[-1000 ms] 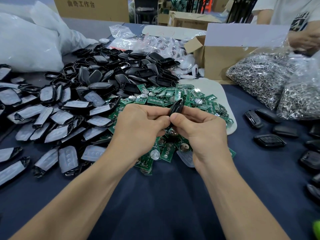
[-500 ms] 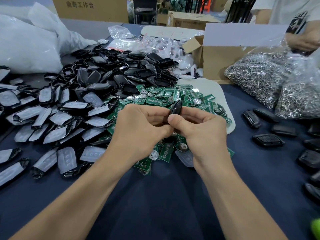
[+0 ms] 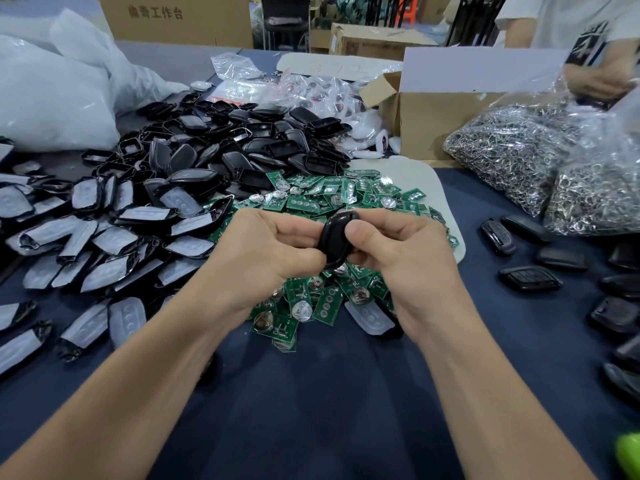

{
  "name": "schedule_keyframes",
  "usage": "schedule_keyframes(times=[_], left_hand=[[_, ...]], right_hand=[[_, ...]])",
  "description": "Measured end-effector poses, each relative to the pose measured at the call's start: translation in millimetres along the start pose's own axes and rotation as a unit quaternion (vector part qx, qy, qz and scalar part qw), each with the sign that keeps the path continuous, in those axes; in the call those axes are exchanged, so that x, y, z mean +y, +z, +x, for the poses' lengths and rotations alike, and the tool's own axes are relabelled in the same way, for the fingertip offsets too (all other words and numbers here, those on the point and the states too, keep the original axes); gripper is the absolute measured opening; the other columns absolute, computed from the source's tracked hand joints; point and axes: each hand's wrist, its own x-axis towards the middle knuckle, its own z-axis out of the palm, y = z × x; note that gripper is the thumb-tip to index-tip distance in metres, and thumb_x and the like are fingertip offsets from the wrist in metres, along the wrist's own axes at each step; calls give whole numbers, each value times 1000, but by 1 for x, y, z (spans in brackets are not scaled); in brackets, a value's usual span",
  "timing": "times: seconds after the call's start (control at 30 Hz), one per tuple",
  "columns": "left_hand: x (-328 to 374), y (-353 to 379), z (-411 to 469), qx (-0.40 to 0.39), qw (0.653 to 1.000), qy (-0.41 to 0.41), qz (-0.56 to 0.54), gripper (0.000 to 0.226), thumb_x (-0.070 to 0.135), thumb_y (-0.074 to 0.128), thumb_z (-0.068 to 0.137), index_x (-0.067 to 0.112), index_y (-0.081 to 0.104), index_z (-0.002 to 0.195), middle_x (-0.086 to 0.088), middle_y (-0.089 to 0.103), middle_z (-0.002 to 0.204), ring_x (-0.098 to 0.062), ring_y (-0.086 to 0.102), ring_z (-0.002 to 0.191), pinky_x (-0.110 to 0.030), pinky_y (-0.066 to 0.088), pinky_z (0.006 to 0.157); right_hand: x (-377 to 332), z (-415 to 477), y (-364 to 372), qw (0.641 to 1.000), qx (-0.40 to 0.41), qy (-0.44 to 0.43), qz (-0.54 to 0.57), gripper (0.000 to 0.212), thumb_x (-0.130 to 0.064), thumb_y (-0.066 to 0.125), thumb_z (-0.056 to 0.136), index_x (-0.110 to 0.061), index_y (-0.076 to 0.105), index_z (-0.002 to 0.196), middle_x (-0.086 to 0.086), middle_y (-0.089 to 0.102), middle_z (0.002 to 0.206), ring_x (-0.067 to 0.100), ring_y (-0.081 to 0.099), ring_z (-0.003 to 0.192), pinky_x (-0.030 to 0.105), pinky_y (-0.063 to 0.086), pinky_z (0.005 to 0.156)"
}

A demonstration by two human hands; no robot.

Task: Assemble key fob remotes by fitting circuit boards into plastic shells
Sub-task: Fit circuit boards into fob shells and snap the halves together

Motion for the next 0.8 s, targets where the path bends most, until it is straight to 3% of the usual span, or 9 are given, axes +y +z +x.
schedule_keyframes(times=[0.13,0.23,0.3,0.4,0.57,0.8], left_hand=[[-2,-2,1,-17,1000,-8,-13,38,-13,73,77,15,84,101,-9,81,92,-15,75,81,-21,57,73],[-3,-4,2,-21,999,-21,-32,34,-6,77,81,17,83,105,-8,81,96,-18,77,88,-22,60,77],[-4,-3,3,-18,998,-29,-58,27,6,80,82,16,82,108,-8,81,100,-20,77,96,-26,62,79],[-5,1,3,6,996,-16,-89,33,26,77,78,15,82,108,-8,81,101,-22,78,96,-29,63,76],[-6,5,2,30,996,13,-88,20,13,74,91,15,81,110,-7,81,96,-22,79,92,-27,63,72],[-5,13,0,46,996,55,-58,26,8,71,96,28,81,110,-1,82,96,-18,79,91,-33,65,74]], right_hand=[[0,1,0,1000,0,0,-4,25,-1,72,92,-23,81,85,2,80,85,15,70,76,27,58,72],[1,3,-2,1000,10,16,16,16,-1,71,93,-13,81,95,8,80,88,16,69,74,27,57,72],[1,3,-2,999,16,24,30,14,0,71,93,-4,79,104,13,79,92,16,68,72,26,57,71],[1,2,-1,999,20,21,39,14,2,72,91,-3,78,103,13,78,88,14,70,68,23,57,68],[0,2,1,998,20,11,61,10,0,75,90,-8,78,95,5,77,77,11,68,61,22,57,63],[2,2,1,997,53,23,48,10,-2,75,89,-11,77,87,2,70,64,11,56,48,20,46,46]])
